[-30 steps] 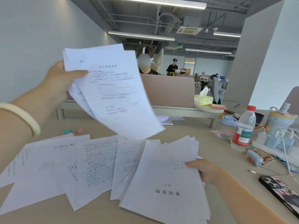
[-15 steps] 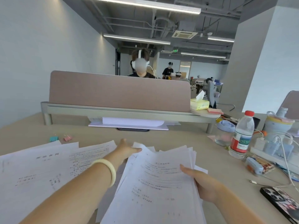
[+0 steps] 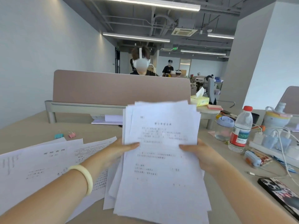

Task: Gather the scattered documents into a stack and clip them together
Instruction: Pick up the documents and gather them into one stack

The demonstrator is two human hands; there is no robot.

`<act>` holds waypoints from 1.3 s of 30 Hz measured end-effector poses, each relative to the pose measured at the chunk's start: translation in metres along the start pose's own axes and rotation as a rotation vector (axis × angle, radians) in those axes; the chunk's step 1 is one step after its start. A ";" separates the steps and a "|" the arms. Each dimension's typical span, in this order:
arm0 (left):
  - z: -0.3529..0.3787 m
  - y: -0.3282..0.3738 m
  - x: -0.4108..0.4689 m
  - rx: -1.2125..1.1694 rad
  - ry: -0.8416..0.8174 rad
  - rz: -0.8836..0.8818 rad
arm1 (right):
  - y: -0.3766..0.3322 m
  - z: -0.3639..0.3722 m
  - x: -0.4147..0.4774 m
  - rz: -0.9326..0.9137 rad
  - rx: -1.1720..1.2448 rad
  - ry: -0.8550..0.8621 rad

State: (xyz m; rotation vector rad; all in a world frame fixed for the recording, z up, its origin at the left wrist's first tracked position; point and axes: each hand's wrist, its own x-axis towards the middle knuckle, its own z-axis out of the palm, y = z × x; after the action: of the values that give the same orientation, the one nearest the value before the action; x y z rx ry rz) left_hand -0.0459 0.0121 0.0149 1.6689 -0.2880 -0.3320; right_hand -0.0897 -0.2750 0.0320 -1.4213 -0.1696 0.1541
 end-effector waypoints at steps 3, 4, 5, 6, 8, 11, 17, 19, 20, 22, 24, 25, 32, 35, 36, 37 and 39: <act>-0.003 0.022 -0.020 -0.008 -0.107 0.015 | -0.036 0.012 -0.010 -0.103 0.050 -0.034; -0.003 0.030 -0.025 0.036 -0.079 0.033 | -0.046 0.016 -0.013 -0.124 0.053 -0.043; -0.003 0.039 -0.029 0.082 -0.021 0.064 | -0.054 0.020 -0.016 -0.143 0.047 -0.036; -0.002 0.048 -0.033 0.108 0.048 0.097 | -0.061 0.024 -0.019 -0.164 0.039 -0.024; 0.003 0.061 -0.040 0.111 0.198 0.180 | -0.071 0.035 -0.024 -0.205 0.043 -0.006; 0.009 0.061 -0.047 0.107 0.276 0.222 | -0.067 0.049 -0.024 -0.234 0.063 0.007; 0.016 0.026 -0.052 0.006 0.278 0.168 | -0.034 0.065 -0.013 -0.206 0.005 0.147; 0.016 0.035 -0.052 -0.088 0.316 0.185 | -0.038 0.065 -0.012 -0.215 0.014 0.164; 0.015 0.042 -0.051 -0.115 0.337 0.202 | -0.043 0.063 -0.011 -0.228 0.017 0.170; 0.014 0.060 -0.048 -0.122 0.378 0.258 | -0.054 0.060 -0.009 -0.270 -0.007 0.192; 0.014 0.078 -0.044 -0.066 0.394 0.271 | -0.066 0.061 -0.006 -0.281 -0.085 0.208; 0.014 0.086 -0.041 -0.030 0.382 0.259 | -0.071 0.061 -0.003 -0.286 -0.134 0.206; 0.009 0.070 -0.031 -0.028 0.309 0.209 | -0.049 0.056 0.000 -0.224 -0.107 0.268; 0.031 0.025 -0.038 0.063 0.325 0.160 | -0.008 0.066 -0.007 -0.083 -0.119 0.315; 0.037 0.017 -0.039 0.063 0.358 0.163 | 0.000 0.067 -0.008 -0.061 -0.109 0.342; 0.038 0.014 -0.036 0.039 0.396 0.180 | 0.004 0.066 -0.009 -0.059 -0.089 0.375; 0.033 0.023 -0.031 0.024 0.426 0.223 | -0.003 0.063 -0.009 -0.105 -0.069 0.404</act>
State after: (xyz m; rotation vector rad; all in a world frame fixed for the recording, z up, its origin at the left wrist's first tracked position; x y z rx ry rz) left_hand -0.0867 -0.0094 0.0358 1.6663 -0.1559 0.1947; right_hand -0.1113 -0.2163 0.0435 -1.4788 0.0850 -0.2273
